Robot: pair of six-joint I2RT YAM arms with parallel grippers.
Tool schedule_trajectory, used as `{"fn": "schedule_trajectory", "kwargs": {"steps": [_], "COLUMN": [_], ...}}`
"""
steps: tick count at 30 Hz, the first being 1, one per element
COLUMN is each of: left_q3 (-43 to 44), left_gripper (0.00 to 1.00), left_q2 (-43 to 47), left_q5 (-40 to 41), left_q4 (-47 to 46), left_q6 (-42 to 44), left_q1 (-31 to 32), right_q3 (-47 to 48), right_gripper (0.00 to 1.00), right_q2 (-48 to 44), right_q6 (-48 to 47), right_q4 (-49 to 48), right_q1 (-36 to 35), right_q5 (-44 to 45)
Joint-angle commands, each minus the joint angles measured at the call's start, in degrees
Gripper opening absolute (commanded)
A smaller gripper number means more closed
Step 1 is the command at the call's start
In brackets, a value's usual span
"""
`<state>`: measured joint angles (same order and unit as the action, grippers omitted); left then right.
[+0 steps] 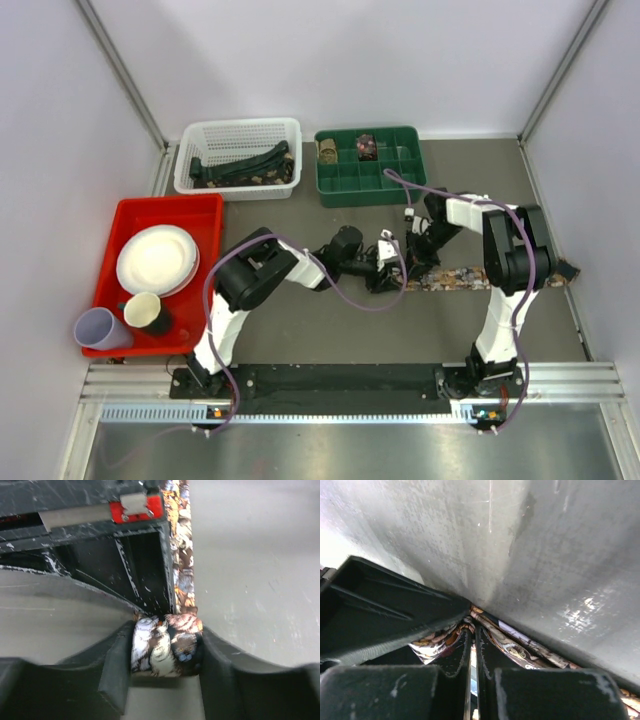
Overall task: Roll the ties
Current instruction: Roll the tie at the center of the board.
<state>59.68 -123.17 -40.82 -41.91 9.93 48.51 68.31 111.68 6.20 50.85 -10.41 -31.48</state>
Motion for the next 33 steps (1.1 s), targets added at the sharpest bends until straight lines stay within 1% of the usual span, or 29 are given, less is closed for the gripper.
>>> {"fn": "schedule_trajectory", "kwargs": {"steps": [1, 2, 3, 4, 5, 6, 7, 8, 9, 10, 11, 12, 13, 14, 15, 17, 18, 19, 21, 22, 23, 26, 32, 33], "left_q3": [2.09, 2.80, 3.42, 4.12, 4.30, 4.30, 4.39, 4.30, 4.65, 4.92, 5.09, 5.10, 5.18, 5.36, 6.05, 6.94, 7.72, 8.08, 10.09, 10.89, 11.59, 12.83, 13.53, 13.71], "left_gripper": [0.45, 0.40, 0.38, 0.31, 0.29, 0.26, 0.21, 0.18, 0.15, 0.13, 0.10, 0.09, 0.08, 0.05, 0.04, 0.03, 0.02, 0.01, 0.01, 0.01, 0.01, 0.01, 0.01, 0.01], "left_q2": [-3.91, -4.00, -3.83, -3.57, -3.04, -1.91, -1.20, -0.49, 0.90, 1.44, 1.97, 3.10, 3.55, 3.82, 4.08, 3.91, 3.65, 3.64, 2.86, 2.33, 1.80, 0.66, 0.39, 0.22], "left_q5": [4.86, 6.70, 7.67, 8.81, 11.09, 12.24, 13.38, 14.70, 16.19, 17.25, 18.05, 19.53, 20.07, 20.60, 21.65, 22.53, 22.97, 22.71, 23.15, 23.67, 23.59, 24.03, 24.03, 24.03], "left_q4": [10.87, 15.32, 17.72, 20.52, 22.82, 28.75, 31.34, 33.80, 39.65, 41.63, 45.21, 46.99, 50.31, 52.00, 53.41, 57.28, 58.42, 59.13, 61.06, 61.85, 63.69, 64.59, 65.38, 65.46], "left_q6": [-2.55, -1.94, -0.11, 0.95, 2.27, 5.59, 7.28, 8.60, 11.74, 13.08, 14.14, 15.89, 16.95, 17.83, 18.88, 20.03, 20.73, 20.74, 21.44, 21.53, 21.62, 22.15, 22.94, 22.94], "left_q1": [0.79, 0.97, 1.06, 1.06, 1.06, 1.06, 1.06, 0.97, 0.88, 0.88, 0.88, 0.80, 0.71, 0.79, 0.71, 0.71, 0.71, 0.71, 1.14, 1.15, 1.15, 1.15, 1.15, 1.15], "right_q3": [0.33, 0.42, 0.50, 0.59, 0.68, 0.59, 0.77, 1.46, 1.99, 2.52, 3.57, 4.02, 4.46, 5.50, 5.95, 6.83, 6.83, 6.57, 5.43, 4.82, 3.16, 0.69, -2.31, -2.39], "right_gripper": [0.00, 0.00, 0.00, 0.00, 0.00, 0.00, 0.00, 0.00, 0.00, 0.04, 0.07, 0.14, 0.19, 0.25, 0.36, 0.43, 0.49, 0.49, 0.50, 0.50, 0.49, 0.46, 0.42, 0.39], "right_q2": [0.12, 0.21, 0.47, 0.56, 0.56, 0.47, 0.38, 0.30, 0.29, 0.03, -0.14, -0.41, -0.76, -1.37, -1.72, -2.77, -3.13, -3.39, -4.79, -5.24, -5.59, -5.33, -3.31, -2.96], "right_q6": [-1.98, -1.80, -1.54, -1.45, -1.45, -1.45, -1.97, -2.24, -2.42, -2.94, -3.12, -3.03, -3.47, -3.82, -4.17, -5.84, -5.93, -7.59, -7.69, -7.60, -6.99, -3.74, -0.66, -0.40], "right_q4": [-6.99, -7.17, -7.26, -7.26, -7.17, -6.99, -6.99, -6.56, -5.07, -4.62, -3.92, -3.39, -2.35, -1.73, -1.02, 1.26, 1.70, 2.14, 1.98, 1.36, -0.47, -3.38, -9.18, -9.89], "right_q1": [-0.48, -0.66, -0.75, -0.92, -0.92, -0.92, -0.75, -0.83, -0.66, -0.57, 0.39, 1.00, 1.62, 2.15, 2.94, 3.64, 4.52, 4.79, 5.14, 5.05, 5.05, 4.35, 1.90, 1.72], "right_q5": [10.13, 9.17, 8.73, 8.03, 6.89, 6.44, 5.74, 3.64, 3.19, 2.14, -0.74, -2.08, -3.57, -6.02, -6.65, -9.45, -10.43, -13.31, -15.18, -18.06, -19.22, -22.65, -24.24, -24.50]}}
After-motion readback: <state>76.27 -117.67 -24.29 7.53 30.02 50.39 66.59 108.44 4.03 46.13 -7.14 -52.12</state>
